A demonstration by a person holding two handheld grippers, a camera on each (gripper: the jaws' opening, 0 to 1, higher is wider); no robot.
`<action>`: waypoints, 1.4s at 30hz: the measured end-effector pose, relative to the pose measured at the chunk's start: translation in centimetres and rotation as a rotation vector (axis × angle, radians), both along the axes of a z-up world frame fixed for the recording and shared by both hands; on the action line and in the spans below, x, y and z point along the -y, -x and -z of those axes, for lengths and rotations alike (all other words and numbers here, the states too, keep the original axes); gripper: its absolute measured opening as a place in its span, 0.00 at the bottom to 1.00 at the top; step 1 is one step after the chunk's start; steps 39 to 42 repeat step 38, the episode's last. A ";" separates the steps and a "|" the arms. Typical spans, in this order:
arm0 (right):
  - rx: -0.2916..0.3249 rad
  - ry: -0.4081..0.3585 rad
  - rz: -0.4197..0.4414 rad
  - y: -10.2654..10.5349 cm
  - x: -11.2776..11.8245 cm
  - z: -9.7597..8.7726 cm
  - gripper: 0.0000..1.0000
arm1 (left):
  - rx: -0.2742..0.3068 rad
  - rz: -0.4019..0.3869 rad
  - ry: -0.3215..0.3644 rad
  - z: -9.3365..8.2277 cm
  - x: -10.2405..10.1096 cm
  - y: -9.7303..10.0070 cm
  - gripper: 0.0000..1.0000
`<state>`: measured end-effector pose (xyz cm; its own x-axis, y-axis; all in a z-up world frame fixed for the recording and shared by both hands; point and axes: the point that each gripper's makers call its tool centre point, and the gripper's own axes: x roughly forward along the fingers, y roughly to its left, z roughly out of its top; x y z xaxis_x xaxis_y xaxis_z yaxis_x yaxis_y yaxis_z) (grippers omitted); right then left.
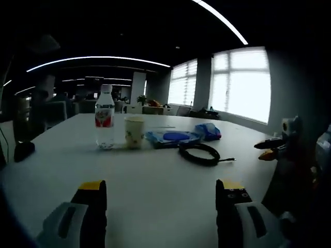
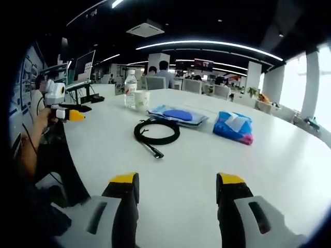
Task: Arrange the tabletop items into an orderly group along one side of the table until the central work area is clear of visible clutter.
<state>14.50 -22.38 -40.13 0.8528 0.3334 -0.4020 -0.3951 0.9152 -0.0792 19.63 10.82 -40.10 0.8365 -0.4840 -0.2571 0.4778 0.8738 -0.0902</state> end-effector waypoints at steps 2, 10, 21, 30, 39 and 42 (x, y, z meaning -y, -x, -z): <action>0.011 -0.018 0.004 0.4 0.1 -0.2 0.47 | 0.006 -0.012 -0.028 0.1 -0.1 0.0 0.86; 0.005 -0.042 0.027 0.4 0.7 -0.3 0.51 | 0.022 -0.020 0.006 -0.9 -0.1 -0.1 0.86; 0.002 -0.086 0.022 -0.2 0.0 -0.4 0.60 | 0.083 -0.030 0.057 -2.1 -0.5 0.0 0.86; 0.004 -0.121 0.037 -0.6 0.1 -0.7 0.72 | 0.065 -0.026 0.050 -1.8 -0.3 -0.2 0.90; 0.002 -0.141 0.024 0.0 0.0 -0.7 0.80 | 0.056 -0.007 0.025 -1.3 0.4 -0.2 0.93; 0.002 -0.141 0.024 0.0 0.0 -0.7 0.80 | 0.056 -0.007 0.025 -1.3 0.4 -0.2 0.93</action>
